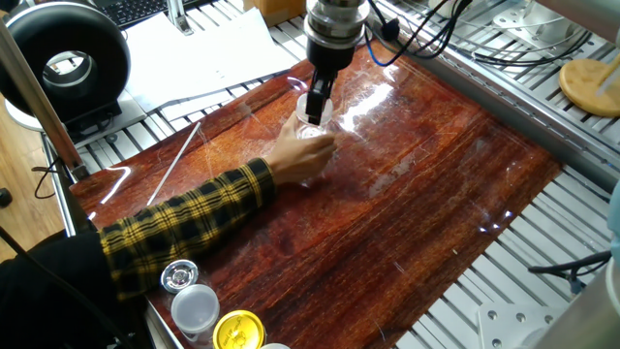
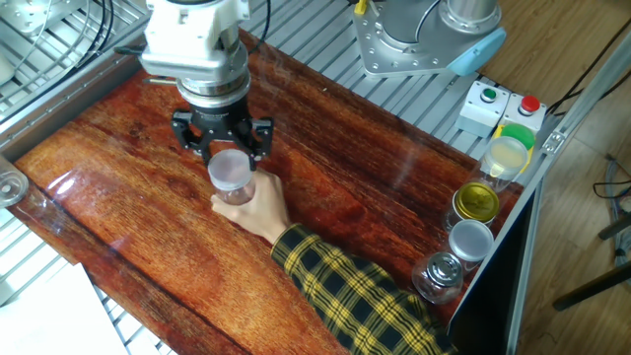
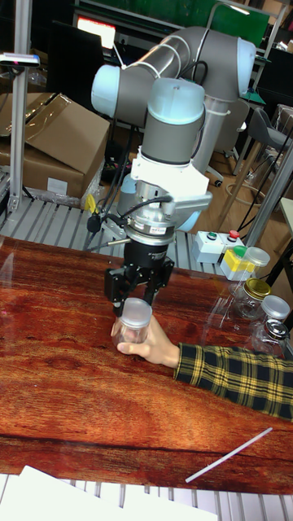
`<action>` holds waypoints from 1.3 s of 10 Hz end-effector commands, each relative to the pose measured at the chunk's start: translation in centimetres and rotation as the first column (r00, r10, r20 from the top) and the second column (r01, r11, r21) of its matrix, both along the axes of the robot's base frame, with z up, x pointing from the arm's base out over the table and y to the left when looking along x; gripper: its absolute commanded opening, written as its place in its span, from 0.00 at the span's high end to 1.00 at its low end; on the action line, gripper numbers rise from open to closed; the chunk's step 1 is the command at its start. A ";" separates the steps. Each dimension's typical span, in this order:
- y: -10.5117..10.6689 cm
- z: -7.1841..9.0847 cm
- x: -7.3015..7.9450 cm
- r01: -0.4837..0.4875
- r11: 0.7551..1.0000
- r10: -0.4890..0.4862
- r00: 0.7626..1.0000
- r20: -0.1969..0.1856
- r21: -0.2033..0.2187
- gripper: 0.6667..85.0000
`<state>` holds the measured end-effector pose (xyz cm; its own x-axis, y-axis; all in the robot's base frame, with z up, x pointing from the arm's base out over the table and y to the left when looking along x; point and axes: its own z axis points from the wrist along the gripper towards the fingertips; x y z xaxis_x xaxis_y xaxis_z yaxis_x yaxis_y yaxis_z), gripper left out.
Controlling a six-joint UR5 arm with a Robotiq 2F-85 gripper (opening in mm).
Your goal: Unscrew the lid from the jar
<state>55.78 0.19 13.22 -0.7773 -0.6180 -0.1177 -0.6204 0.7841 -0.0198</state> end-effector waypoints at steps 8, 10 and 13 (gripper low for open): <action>0.6 0.0 0.4 -0.602 0.790 0.610 0.791 0.048 -0.112 0.58; 0.7 0.0 0.8 -0.668 0.733 0.679 0.730 0.078 -0.133 0.60; 0.3 0.2 1.5 -0.754 0.626 0.779 0.620 0.098 -0.201 0.61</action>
<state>56.64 0.52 13.10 -0.1189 -0.9898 -0.0781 -0.9739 0.1316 -0.1848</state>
